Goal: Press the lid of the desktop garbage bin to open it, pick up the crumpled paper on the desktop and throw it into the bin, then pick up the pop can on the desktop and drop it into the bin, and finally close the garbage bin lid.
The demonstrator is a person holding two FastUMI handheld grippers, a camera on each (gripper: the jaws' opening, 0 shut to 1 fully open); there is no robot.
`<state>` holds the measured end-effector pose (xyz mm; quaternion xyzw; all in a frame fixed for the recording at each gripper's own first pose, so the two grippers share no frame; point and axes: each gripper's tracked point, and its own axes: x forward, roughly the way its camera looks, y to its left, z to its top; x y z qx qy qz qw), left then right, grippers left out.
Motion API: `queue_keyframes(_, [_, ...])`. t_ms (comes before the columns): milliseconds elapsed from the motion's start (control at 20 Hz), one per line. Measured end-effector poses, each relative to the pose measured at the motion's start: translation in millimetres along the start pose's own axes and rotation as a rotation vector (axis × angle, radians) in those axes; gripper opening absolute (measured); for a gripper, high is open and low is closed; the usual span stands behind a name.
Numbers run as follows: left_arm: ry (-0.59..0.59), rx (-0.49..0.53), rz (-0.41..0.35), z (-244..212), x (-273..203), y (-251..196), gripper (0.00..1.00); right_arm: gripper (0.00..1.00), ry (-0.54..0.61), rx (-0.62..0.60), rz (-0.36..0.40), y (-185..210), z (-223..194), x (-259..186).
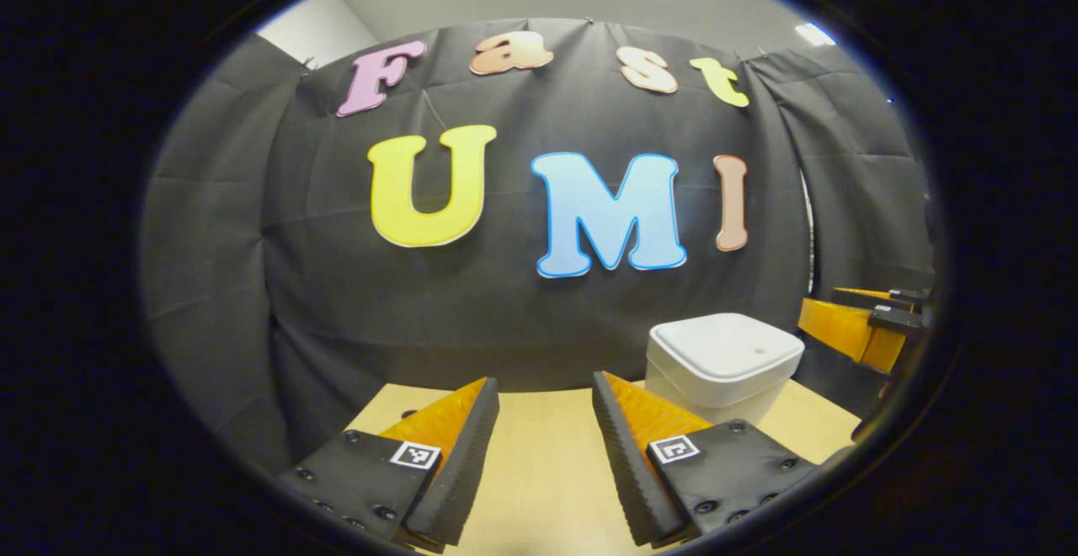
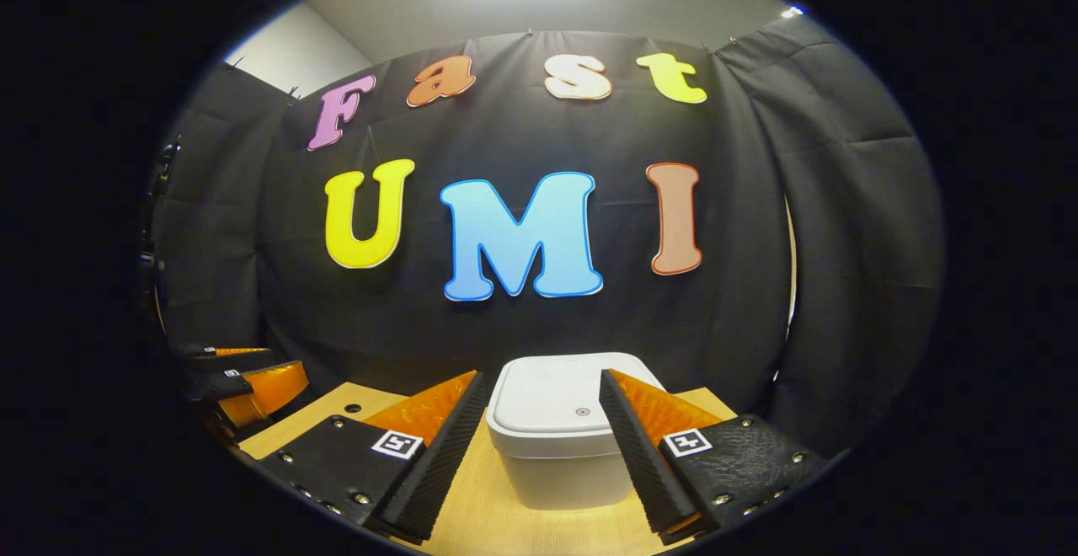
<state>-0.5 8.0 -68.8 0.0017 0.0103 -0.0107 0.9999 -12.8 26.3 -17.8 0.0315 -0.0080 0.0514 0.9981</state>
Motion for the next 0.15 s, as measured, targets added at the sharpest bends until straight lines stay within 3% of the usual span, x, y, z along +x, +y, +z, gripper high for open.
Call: queue_keyframes(150, [-0.02, 0.012, -0.026, 9, 7, -28, 0.8, 0.88, -0.02, 0.005, -0.006, -21, 4, -7])
